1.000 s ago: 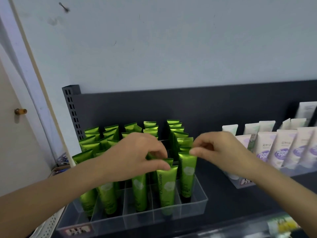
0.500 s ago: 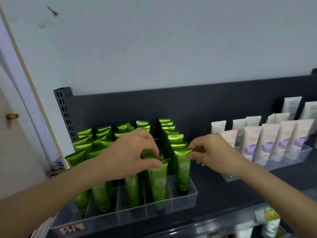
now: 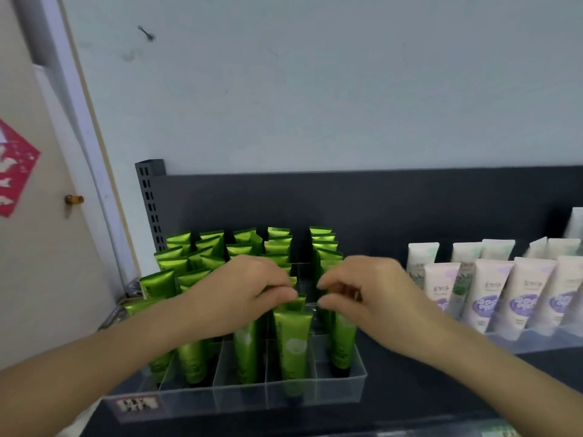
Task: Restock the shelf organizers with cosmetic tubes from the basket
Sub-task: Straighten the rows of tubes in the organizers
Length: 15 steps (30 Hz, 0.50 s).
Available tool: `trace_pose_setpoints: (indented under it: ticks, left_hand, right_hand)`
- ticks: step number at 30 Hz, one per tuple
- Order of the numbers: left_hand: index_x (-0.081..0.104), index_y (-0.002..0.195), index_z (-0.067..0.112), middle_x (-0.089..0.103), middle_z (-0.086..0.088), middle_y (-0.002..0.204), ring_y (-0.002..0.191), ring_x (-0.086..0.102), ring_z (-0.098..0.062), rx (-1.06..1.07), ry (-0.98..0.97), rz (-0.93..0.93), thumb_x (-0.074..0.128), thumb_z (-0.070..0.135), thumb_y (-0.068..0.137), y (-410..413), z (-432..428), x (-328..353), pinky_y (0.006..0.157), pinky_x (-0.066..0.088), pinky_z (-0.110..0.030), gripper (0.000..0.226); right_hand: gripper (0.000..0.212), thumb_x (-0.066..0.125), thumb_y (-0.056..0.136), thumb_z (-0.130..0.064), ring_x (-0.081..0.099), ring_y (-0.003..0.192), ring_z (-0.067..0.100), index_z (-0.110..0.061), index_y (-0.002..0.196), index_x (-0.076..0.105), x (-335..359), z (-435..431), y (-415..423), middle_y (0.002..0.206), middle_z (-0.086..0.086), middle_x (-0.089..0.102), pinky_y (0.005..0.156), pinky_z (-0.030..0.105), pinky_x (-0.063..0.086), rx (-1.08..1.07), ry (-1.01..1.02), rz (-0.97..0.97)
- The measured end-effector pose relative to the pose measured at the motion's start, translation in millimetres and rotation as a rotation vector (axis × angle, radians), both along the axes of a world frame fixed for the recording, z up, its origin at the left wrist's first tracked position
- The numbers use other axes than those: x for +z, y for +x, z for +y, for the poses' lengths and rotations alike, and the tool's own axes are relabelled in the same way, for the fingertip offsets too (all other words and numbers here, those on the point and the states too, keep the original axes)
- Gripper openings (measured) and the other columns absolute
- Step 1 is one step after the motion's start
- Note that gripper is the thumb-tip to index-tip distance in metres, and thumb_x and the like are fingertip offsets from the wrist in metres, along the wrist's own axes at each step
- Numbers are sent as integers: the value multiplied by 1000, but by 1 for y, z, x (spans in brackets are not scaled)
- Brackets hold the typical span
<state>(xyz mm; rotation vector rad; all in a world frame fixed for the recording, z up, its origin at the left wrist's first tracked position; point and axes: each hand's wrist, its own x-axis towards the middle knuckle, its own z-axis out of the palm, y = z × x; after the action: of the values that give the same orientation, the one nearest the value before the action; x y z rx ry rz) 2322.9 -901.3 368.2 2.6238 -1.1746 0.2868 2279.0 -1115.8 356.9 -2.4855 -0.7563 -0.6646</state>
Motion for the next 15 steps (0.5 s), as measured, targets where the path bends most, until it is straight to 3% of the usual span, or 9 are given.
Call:
trace_pose_setpoints:
  ticks: [2,4,6,10,15]
  left_hand:
    - [68,98,21,66,15,90,82,57,4,31,-34,-13,55,31,92,2,0,-1,76,46,-9,17]
    - [69,100,22,68,14,94,85,59,4,46,-30,-33,62,24,89,4,-2,-4,80,49,-14,13]
    - [72,98,20,71,10,94,86,62,0,61,-20,-57,65,23,87,6,-2,-7,82,50,-19,14]
    - [75,97,18,73,9,93,83,64,1,107,-68,-57,68,19,85,8,4,-3,81,48,-12,15]
    - [75,98,23,72,13,91,80,63,5,119,-83,-1,69,25,84,11,9,-6,80,50,-11,15]
  right_hand:
    - [21,69,82,-36,58,73,5,-19,94,71,-9,16,-2,81,-8,64,68,18,48,58,-103,144]
    - [21,67,84,-36,59,71,9,-16,91,70,-16,24,2,80,-3,65,67,26,51,62,-139,217]
    - [16,68,85,-30,63,68,10,-14,85,71,-17,25,7,75,-1,68,66,29,55,51,-52,309]
    - [9,71,83,-21,69,64,7,-12,83,73,-16,25,8,70,0,72,66,25,59,35,151,486]
    - [8,71,83,-18,70,66,8,-11,81,73,-21,35,4,71,1,72,67,26,60,60,245,525]
